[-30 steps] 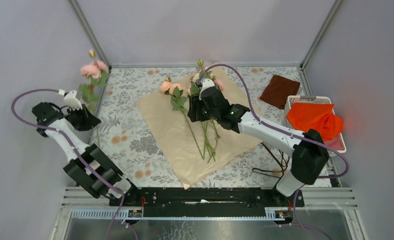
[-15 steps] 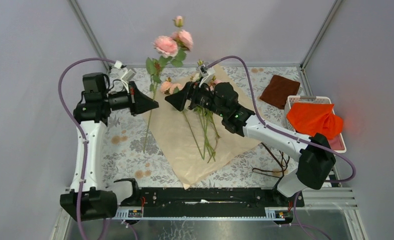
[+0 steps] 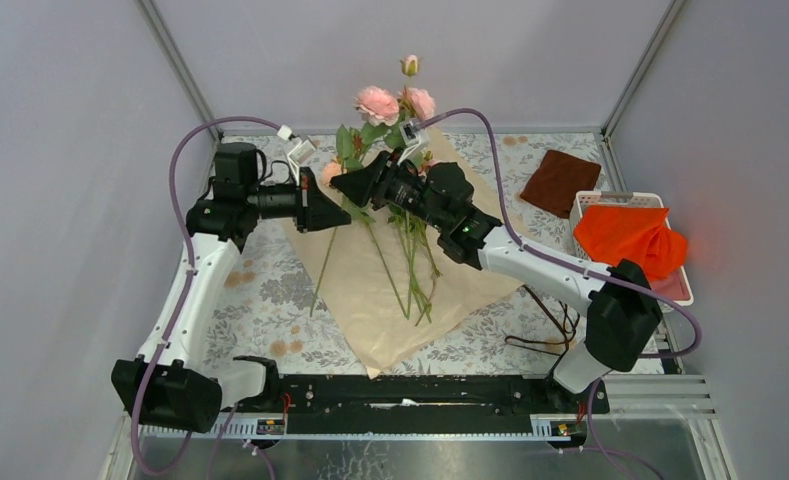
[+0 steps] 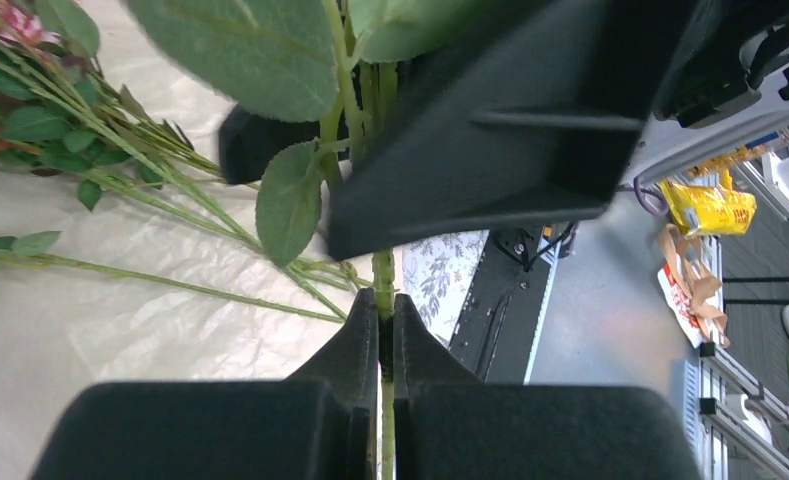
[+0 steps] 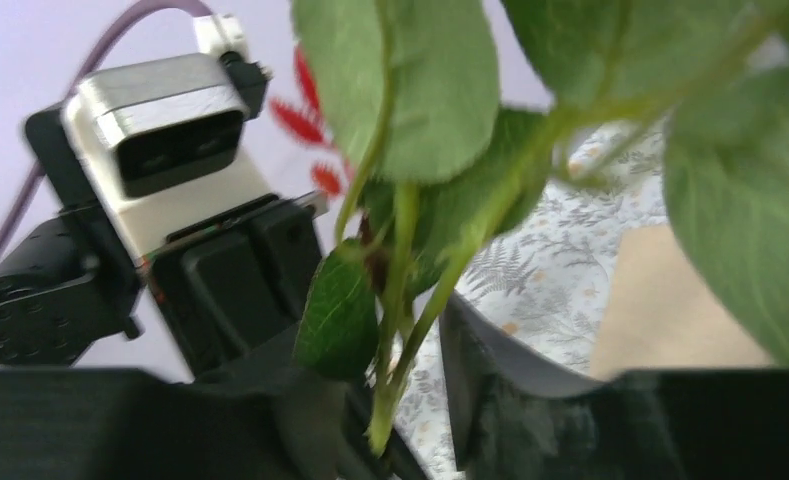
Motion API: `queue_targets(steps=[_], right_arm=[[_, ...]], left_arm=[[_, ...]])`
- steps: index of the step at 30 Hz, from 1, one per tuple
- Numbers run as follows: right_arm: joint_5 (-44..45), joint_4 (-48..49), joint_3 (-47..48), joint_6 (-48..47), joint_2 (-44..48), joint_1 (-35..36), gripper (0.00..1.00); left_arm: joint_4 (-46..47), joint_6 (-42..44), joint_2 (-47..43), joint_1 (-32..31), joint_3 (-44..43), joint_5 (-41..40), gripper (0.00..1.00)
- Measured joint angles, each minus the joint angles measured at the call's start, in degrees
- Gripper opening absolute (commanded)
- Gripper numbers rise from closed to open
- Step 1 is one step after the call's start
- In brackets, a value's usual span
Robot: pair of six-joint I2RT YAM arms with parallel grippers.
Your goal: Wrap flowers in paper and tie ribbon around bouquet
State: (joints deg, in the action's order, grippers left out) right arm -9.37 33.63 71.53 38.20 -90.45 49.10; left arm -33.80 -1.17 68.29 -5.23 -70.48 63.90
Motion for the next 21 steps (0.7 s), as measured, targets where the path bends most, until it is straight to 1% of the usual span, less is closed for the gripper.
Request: queue_targets(steps=[2, 3, 4, 5, 6, 7, 8, 9, 11, 14, 17, 19, 21], right_arm=[[1.36, -0.83, 0.68, -0.13, -0.83, -0.02, 0.08], [1.97, -1.53, 1.03, 0.7, -1.25, -0.02, 0.0], [2.4, -1.88, 1.22, 0.98, -1.42, -0.04, 0.0], [2.91, -2.49, 1.49, 1.09, -1.51, 0.04, 0.0], [3.52, -3.5, 1.62, 1.25, -1.55, 0.04, 0.0], [3.91, -4.59, 1.77, 1.31, -1.55, 0.0, 0.0], [4.76, -6.78, 2.43, 0.63, -1.64, -0.17, 0.0], [5.68, -9.14, 3.28, -0.26, -1.9, -0.5, 0.0], [8.13, -17.57, 8.24, -2.82, -4.22, -1.97, 0.0], [11.76, -29.94, 17.73, -6.73, -10.67, -4.48, 0.0], [13.33, -38.86, 23.06, -8.98, -17.2, -6.62, 0.0], [14.53, -44.39, 26.25, -10.23, -22.08, -7.5, 0.05], [16.28, -49.53, 30.45, -11.52, -27.63, -7.96, 0.12]], left_arm=[[0.02, -0.02, 0.02, -1.03, 0.61, -0.31, 0.0], [0.09, -0.02, 0.0, -1.29, 0.83, -0.72, 0.0], [0.28, 0.0, 0.02, -1.42, 1.11, -1.46, 0.0], [0.52, 0.04, 0.13, -1.42, 1.49, -1.53, 0.29], [0.74, 0.15, 0.17, -1.46, 1.79, -1.7, 0.72], [0.92, 0.42, 0.17, -1.46, 1.97, -2.19, 0.95], [0.9, 0.72, 0.24, -1.55, 2.23, -2.62, 0.98], [0.74, 0.98, 0.22, -1.53, 2.43, -3.41, 0.99], [0.04, 2.62, 0.22, -1.53, 2.49, -6.58, 0.99], [-1.16, 6.86, 0.28, -1.51, 2.51, -15.1, 0.99], [-1.36, 10.88, 0.68, -1.05, 4.37, -24.92, 0.99], [-1.31, 12.11, 1.27, -0.13, 6.1, -27.89, 0.99], [-1.44, 13.27, 2.21, 1.73, 8.48, -30.45, 0.99]])
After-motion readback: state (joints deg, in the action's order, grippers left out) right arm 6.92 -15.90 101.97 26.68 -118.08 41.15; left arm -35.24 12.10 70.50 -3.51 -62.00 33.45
